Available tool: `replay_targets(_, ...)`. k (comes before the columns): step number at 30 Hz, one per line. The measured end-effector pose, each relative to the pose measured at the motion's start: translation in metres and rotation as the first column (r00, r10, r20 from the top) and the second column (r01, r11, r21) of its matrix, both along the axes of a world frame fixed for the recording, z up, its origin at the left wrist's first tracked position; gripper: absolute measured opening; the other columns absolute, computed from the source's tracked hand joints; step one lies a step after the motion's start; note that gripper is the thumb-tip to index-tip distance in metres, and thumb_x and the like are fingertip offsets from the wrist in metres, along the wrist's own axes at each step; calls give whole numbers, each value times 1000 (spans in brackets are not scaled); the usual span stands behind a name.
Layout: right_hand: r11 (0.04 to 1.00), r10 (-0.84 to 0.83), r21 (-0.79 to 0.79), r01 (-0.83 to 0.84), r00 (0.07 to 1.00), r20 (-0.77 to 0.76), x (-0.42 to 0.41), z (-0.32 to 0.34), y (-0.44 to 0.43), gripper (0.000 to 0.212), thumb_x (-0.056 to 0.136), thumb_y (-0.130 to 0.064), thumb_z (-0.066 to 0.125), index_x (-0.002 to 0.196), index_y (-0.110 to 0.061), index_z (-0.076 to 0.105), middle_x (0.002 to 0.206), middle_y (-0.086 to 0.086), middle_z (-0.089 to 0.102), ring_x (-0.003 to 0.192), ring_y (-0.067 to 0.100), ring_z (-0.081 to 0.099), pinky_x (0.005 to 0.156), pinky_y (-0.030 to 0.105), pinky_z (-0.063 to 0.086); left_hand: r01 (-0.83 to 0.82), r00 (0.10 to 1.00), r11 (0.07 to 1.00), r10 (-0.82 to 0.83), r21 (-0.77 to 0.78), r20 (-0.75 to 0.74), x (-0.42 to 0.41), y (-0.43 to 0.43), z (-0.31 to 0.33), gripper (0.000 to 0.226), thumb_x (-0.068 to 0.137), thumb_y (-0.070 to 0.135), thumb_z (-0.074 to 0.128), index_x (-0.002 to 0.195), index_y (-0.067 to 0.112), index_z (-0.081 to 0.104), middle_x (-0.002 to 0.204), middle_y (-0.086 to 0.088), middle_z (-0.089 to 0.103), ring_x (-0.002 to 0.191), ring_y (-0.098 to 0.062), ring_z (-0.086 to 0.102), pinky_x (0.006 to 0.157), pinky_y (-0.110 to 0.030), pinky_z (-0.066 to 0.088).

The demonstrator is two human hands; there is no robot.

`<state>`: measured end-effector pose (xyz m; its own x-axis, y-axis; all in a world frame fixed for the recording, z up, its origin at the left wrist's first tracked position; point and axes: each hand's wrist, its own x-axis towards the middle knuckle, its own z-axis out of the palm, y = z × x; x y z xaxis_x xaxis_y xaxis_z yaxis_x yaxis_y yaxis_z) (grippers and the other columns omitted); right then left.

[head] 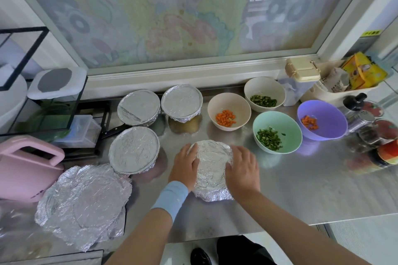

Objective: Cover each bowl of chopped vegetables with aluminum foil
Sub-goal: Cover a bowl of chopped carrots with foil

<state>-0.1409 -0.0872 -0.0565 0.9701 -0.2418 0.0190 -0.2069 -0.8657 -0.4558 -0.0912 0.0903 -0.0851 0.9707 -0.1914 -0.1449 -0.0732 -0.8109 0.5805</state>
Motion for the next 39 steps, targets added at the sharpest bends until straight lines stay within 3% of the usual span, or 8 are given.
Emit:
replay_targets(5,971,229,-28,-239,953,-200,-1,-17,17,66,103,-28,31,156,-10,-2,164,4,-7,151,20,-7,124,39,3,-87,996,996,87,-23,-4,-23,-7,-8,54,103,24,40,154,20,25,154,-3,26,139,-20,28,114,-33,29)
replay_targets(10,957,261,-57,-283,933,-250,13,-19,11,62,104,-32,21,156,-13,-9,164,1,-13,150,16,-15,122,34,-6,-145,989,986,145,79,8,-30,-9,-3,52,100,24,43,150,16,32,136,-3,43,126,-22,43,104,-35,39)
replay_targets(15,935,324,-87,-343,929,-177,17,-30,2,66,95,-37,5,156,-12,5,162,-1,-5,149,14,-8,123,39,6,-74,964,985,31,155,264,1,-16,6,43,93,18,51,134,7,53,137,-12,54,129,-31,49,110,-43,39)
replay_targets(21,944,302,-98,-314,946,-117,18,-32,-1,60,94,-27,33,152,-10,29,158,6,30,146,22,27,117,35,18,336,906,911,-382,239,183,30,-31,2,49,101,30,27,142,14,47,140,0,52,125,-20,49,101,-39,46)
replay_targets(25,934,334,-82,-348,930,-152,22,-32,-6,62,93,-28,32,153,-12,25,156,4,34,144,23,32,110,41,39,240,949,943,-278,230,151,26,-32,3,40,103,32,31,141,29,41,136,13,47,115,-13,48,86,-31,49)
replay_targets(30,936,341,-54,-349,933,-117,25,-29,-10,62,91,-27,31,152,-13,27,156,4,33,145,20,23,113,43,36,137,981,972,-160,193,106,21,-36,4,36,104,30,32,138,33,42,136,17,47,115,-11,49,85,-29,46)
replay_targets(35,998,65,-12,-68,985,-159,22,-20,-1,53,100,-23,37,152,-17,29,155,1,33,144,20,27,115,38,25,-74,997,990,73,123,9,10,-39,6,41,105,32,28,145,33,36,144,15,41,125,-12,42,97,-30,41)
replay_targets(39,997,40,72,-24,972,-231,30,-23,-7,47,103,-29,32,149,-24,29,147,-2,42,135,21,38,108,37,32,-114,993,988,116,103,-14,1,-47,11,41,105,31,29,146,31,35,146,13,40,127,-14,41,98,-31,40)
